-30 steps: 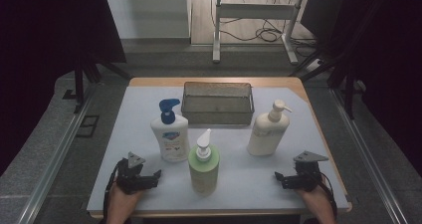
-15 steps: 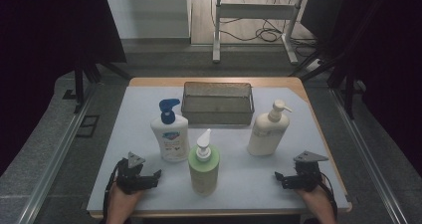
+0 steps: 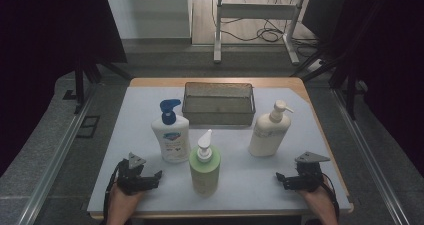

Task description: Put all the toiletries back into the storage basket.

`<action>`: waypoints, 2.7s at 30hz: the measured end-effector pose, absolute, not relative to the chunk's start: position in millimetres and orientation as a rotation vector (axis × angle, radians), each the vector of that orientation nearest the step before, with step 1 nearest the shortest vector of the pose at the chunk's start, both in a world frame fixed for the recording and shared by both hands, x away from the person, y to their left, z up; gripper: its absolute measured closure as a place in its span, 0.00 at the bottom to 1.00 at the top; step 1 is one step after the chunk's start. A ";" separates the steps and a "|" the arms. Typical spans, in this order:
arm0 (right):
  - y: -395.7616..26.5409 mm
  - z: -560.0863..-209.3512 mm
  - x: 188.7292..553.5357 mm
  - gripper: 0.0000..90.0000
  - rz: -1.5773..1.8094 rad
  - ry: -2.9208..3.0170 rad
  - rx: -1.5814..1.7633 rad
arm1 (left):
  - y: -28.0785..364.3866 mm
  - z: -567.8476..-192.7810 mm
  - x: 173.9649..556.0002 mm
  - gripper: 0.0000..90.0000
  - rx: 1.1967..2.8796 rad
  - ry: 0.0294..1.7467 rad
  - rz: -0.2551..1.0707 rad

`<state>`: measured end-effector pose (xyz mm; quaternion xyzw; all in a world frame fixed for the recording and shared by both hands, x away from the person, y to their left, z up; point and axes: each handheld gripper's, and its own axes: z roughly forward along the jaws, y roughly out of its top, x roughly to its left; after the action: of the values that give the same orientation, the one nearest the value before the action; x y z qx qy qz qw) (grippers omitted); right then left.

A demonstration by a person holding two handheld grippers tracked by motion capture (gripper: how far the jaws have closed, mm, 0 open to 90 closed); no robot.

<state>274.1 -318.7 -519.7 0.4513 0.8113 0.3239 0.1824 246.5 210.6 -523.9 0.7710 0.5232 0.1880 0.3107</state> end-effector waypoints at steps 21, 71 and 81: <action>-321.8 -511.3 275.5 0.07 0.960 2.277 1.253 | 210.5 -524.1 246.2 0.13 2.033 1.381 0.499; -326.2 -489.3 324.5 0.89 1.043 2.277 1.251 | 210.5 -524.1 246.0 0.13 2.034 1.381 0.501; -322.9 -493.9 344.3 1.00 1.036 2.284 1.266 | 210.4 -524.2 245.7 0.13 2.033 1.381 0.503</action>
<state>344.3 -322.9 -493.9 0.4444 0.8019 0.3635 0.1653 245.7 210.4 -524.2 0.7700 0.5233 0.1907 0.3112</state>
